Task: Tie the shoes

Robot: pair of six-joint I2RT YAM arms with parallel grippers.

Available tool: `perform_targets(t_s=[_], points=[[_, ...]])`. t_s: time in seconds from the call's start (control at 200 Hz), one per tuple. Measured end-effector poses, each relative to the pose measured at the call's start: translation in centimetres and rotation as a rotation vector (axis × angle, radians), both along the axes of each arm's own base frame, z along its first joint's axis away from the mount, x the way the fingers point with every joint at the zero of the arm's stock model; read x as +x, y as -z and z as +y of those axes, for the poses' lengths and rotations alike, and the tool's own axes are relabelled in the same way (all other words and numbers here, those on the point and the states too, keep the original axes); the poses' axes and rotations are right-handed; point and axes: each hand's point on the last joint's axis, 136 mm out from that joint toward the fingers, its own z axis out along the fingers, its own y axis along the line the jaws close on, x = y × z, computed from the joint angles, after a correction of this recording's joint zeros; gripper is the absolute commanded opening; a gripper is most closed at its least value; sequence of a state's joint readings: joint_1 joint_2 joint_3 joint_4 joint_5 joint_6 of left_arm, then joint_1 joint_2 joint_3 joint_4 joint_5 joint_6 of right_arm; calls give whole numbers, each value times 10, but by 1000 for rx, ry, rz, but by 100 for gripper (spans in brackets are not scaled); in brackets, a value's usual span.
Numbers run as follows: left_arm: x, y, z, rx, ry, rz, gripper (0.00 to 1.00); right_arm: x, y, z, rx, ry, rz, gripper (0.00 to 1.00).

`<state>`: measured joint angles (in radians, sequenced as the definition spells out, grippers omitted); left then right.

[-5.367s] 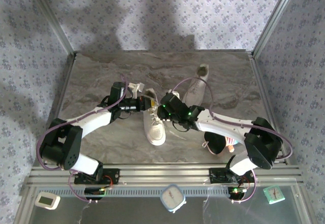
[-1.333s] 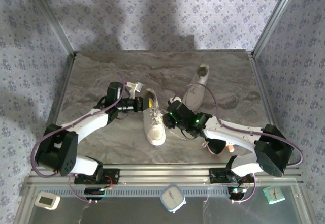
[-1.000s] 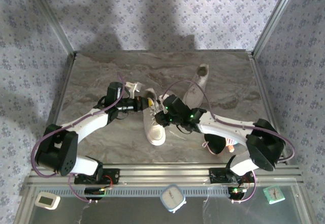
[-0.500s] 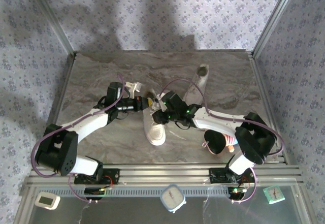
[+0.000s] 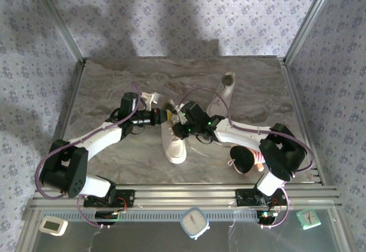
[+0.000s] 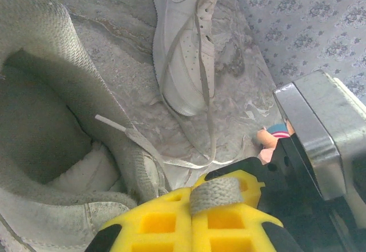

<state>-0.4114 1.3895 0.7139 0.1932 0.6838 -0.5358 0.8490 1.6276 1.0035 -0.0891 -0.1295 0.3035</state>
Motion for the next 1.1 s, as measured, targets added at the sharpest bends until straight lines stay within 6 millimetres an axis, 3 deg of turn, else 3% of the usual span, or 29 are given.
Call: perform_targets(t_s=[0.195,0.555,1.099], points=[[0,0,0,0,0,0,0,-1,-5,0,11,-5,-5,6],[2,0,2,0,-7,0,0,-17,-35,-5,61,-24,-49,2],[0,3,3,8,-7,17,0,-37,-17,-8,48,-84,-1,0]])
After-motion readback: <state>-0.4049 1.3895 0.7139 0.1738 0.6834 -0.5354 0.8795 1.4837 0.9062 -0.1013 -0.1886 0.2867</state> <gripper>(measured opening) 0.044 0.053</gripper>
